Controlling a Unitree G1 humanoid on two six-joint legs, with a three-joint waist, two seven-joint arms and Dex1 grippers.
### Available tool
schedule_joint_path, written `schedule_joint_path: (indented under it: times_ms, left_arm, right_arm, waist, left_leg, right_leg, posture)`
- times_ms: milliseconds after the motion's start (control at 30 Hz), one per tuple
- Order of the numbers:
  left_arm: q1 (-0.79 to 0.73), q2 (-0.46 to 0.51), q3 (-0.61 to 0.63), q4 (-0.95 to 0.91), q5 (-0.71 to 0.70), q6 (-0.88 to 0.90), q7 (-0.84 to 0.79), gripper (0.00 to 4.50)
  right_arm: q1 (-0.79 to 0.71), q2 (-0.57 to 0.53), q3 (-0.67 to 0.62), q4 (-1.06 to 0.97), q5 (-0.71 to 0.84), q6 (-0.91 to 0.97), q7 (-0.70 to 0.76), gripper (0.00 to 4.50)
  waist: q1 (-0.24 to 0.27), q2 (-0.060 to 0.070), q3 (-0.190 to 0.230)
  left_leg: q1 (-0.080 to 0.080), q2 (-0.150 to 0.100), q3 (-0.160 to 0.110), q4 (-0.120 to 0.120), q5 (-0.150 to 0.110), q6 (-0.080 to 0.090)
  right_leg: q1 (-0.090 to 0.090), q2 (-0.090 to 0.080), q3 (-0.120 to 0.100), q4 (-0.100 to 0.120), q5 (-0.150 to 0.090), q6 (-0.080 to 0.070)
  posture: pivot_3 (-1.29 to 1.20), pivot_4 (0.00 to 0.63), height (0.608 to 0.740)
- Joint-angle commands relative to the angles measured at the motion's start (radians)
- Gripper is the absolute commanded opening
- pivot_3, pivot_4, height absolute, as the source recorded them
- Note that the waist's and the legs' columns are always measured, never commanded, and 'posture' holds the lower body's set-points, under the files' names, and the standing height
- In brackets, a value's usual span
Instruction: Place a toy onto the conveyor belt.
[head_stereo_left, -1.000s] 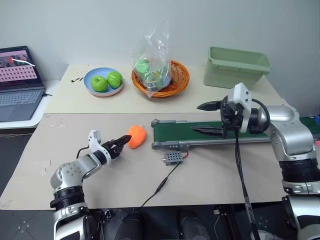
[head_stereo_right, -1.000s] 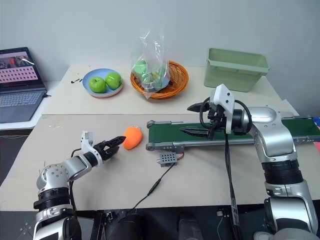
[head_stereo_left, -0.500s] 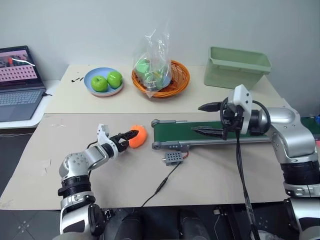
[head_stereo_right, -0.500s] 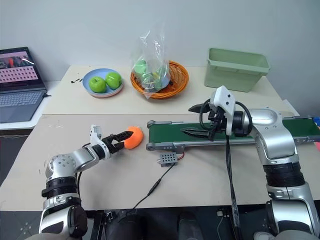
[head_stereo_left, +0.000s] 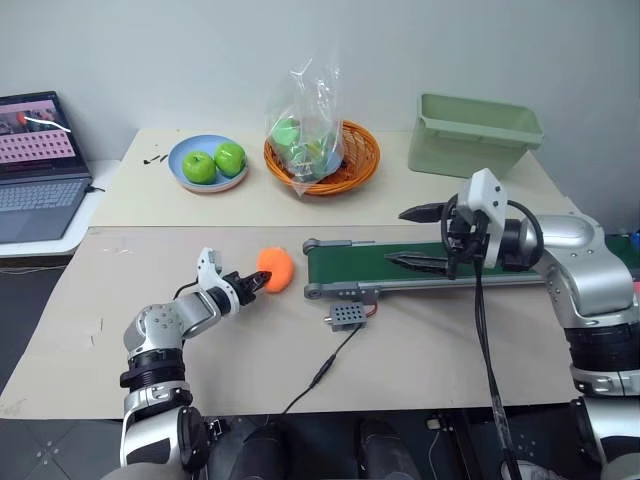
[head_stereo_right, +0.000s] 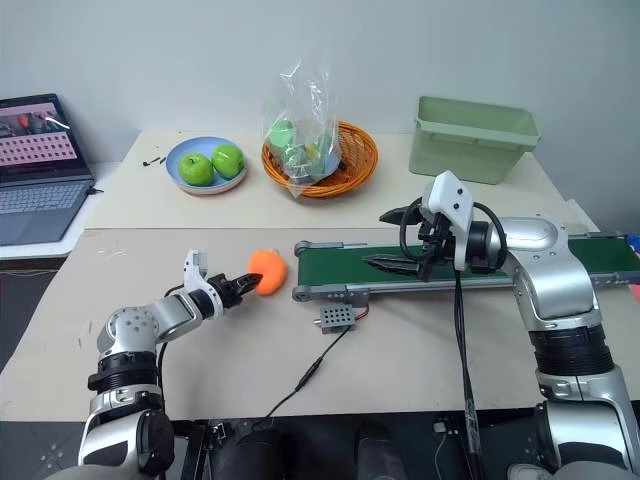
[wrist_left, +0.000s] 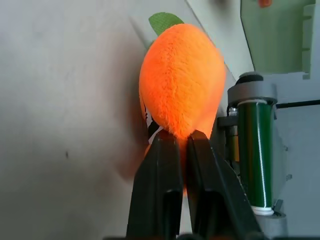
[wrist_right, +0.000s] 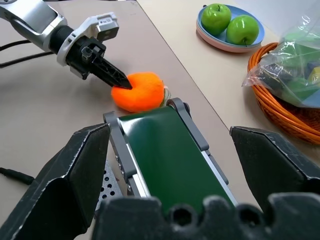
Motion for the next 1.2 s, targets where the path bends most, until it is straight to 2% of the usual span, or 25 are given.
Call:
schedule_joint_path:
  times_ms: [33, 100, 233, 300, 433, 533, 700, 833, 1033, 1200]
  left_arm:
    - [-0.033, 0.041, -0.030, -0.168, 0.062, -0.166, -0.037, 0.25]
    - [-0.046, 0.053, -0.051, -0.238, 0.138, -0.330, -0.052, 0.25]
    - [-0.053, 0.106, -0.166, -0.304, 0.294, -0.496, -0.084, 0.25]
    - [-0.039, 0.198, -0.334, -0.329, 0.515, -0.673, -0.124, 0.25]
    - [-0.026, 0.369, -0.573, -0.293, 0.913, -1.106, -0.129, 0.25]
    - [-0.038, 0.449, -0.676, -0.237, 1.132, -1.357, -0.065, 0.25]
    - [-0.122, 0.503, -0.816, -0.133, 1.483, -1.598, 0.093, 0.25]
    - [-0.217, 0.455, -0.901, -0.022, 1.618, -1.684, 0.167, 0.25]
    - [-0.331, 0.353, -0.998, 0.207, 1.699, -1.775, 0.223, 0.25]
    - [-0.393, 0.318, -1.062, 0.339, 1.744, -1.823, 0.229, 0.25]
  right_arm:
    - [-0.020, -0.012, -0.031, -0.015, 0.016, -0.006, 0.000, 4.50]
    - [-0.025, -0.010, -0.029, -0.010, 0.015, -0.009, 0.002, 4.50]
    - [-0.033, -0.005, -0.023, 0.003, 0.011, -0.014, 0.006, 4.50]
    - [-0.041, 0.001, -0.017, 0.014, 0.007, -0.021, 0.009, 4.50]
    - [-0.056, 0.008, -0.010, 0.033, 0.002, -0.032, 0.012, 4.50]
    - [-0.057, 0.011, -0.009, 0.037, -0.001, -0.037, 0.013, 4.50]
    - [-0.045, 0.007, -0.017, 0.023, 0.001, -0.036, 0.009, 4.50]
    - [-0.022, -0.004, -0.035, -0.004, 0.008, -0.026, -0.003, 4.50]
    - [0.024, -0.020, -0.064, -0.052, 0.019, -0.006, -0.031, 4.50]
    - [0.052, -0.030, -0.084, -0.083, 0.026, 0.007, -0.049, 4.50]
  waist:
    - [-0.001, -0.001, 0.000]
    - [0.001, -0.001, 0.000]
    - [0.003, 0.000, 0.000]
    - [0.003, 0.000, 0.000]
    - [0.003, 0.000, 0.000]
    - [0.004, 0.000, 0.000]
    - [0.006, 0.000, 0.000]
    - [0.015, 0.000, 0.000]
    - [0.023, 0.000, 0.000]
    - [0.021, 0.000, 0.000]
  left_leg:
    - [0.000, 0.000, 0.000, 0.000, 0.000, 0.000]
    - [-0.001, 0.000, 0.000, 0.000, 0.000, 0.000]
    - [-0.001, 0.000, 0.000, 0.000, 0.000, 0.000]
    - [-0.001, 0.000, 0.001, 0.000, 0.000, 0.000]
    - [-0.001, -0.001, 0.001, -0.001, 0.000, 0.000]
    - [-0.001, 0.000, 0.002, -0.002, 0.000, 0.000]
    - [-0.001, 0.000, 0.002, -0.002, 0.000, 0.000]
    - [-0.002, 0.000, 0.002, -0.001, 0.000, 0.000]
    - [-0.004, 0.000, 0.003, -0.001, 0.000, 0.001]
    - [-0.005, 0.000, 0.003, -0.001, 0.000, 0.001]
  right_leg:
    - [0.000, 0.000, 0.000, 0.000, 0.000, 0.000]
    - [-0.001, 0.000, 0.000, 0.000, 0.000, 0.000]
    - [0.000, -0.001, 0.000, -0.001, 0.000, 0.000]
    - [0.000, -0.001, 0.000, -0.001, 0.000, 0.000]
    - [0.000, 0.000, 0.000, -0.002, 0.000, 0.000]
    - [-0.001, -0.001, 0.000, -0.002, 0.000, 0.000]
    - [-0.001, -0.001, 0.000, -0.002, 0.000, 0.000]
    - [-0.001, -0.001, 0.000, -0.001, 0.000, 0.000]
    - [-0.001, -0.001, -0.001, 0.000, 0.001, 0.001]
    - [-0.002, 0.000, -0.001, 0.000, 0.001, 0.001]
  posture:
    - [0.00, 0.150, 0.740]
    - [0.00, 0.150, 0.740]
    - [0.00, 0.150, 0.740]
    - [0.00, 0.150, 0.740]
    - [0.00, 0.150, 0.740]
    - [0.00, 0.150, 0.740]
    - [0.00, 0.150, 0.740]
    - [0.00, 0.150, 0.740]
    - [0.00, 0.150, 0.740]
    - [0.00, 0.150, 0.740]
